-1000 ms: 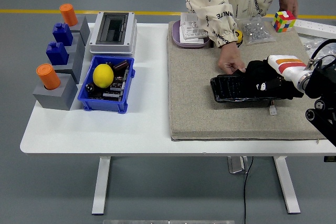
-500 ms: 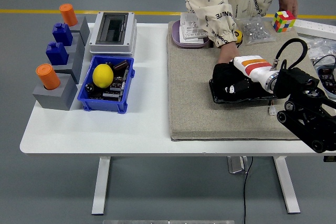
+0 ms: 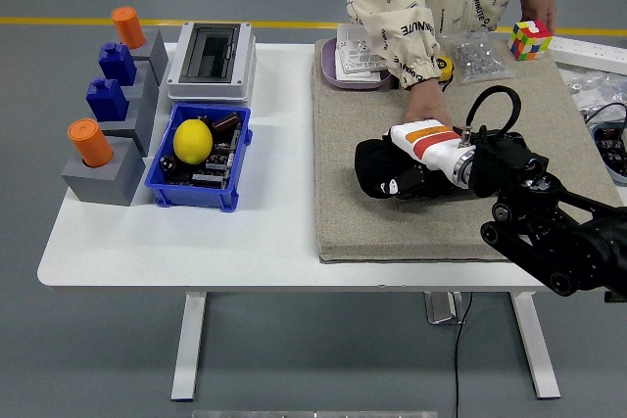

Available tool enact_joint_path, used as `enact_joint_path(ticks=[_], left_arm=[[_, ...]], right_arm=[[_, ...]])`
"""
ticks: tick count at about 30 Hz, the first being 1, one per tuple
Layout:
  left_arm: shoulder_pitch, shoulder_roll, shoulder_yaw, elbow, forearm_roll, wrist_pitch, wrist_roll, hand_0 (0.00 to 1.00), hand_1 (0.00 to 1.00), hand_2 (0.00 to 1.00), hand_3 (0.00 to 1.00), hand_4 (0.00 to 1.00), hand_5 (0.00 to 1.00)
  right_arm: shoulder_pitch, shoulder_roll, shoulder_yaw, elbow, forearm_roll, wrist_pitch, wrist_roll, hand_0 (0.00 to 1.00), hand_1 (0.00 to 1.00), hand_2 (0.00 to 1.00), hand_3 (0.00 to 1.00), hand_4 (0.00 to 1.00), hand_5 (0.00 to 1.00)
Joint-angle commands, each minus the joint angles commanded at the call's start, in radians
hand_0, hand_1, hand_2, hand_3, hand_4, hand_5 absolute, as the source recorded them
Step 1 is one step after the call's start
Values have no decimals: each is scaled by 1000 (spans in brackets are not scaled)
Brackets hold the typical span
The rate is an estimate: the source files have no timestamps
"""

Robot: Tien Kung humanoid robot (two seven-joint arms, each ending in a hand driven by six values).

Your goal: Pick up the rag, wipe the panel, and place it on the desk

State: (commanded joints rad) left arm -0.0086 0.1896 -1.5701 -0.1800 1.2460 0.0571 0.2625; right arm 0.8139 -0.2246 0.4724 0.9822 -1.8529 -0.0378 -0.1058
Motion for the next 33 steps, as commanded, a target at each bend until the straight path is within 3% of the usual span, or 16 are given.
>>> enact_joint_path(ticks=[11,33], left_arm=[[-3,0,1,0,-1,0,-1,649,698,747,566,599,482],[-3,-9,-7,0,-4,1,-4,649,698,747,566,599,483]], right_arm=[[-8,-46,28,-16,0,0,0,306,453,498,497,800,247],[-116,-242,196,-32,-19,7,0,305,453,498,497,802,249]])
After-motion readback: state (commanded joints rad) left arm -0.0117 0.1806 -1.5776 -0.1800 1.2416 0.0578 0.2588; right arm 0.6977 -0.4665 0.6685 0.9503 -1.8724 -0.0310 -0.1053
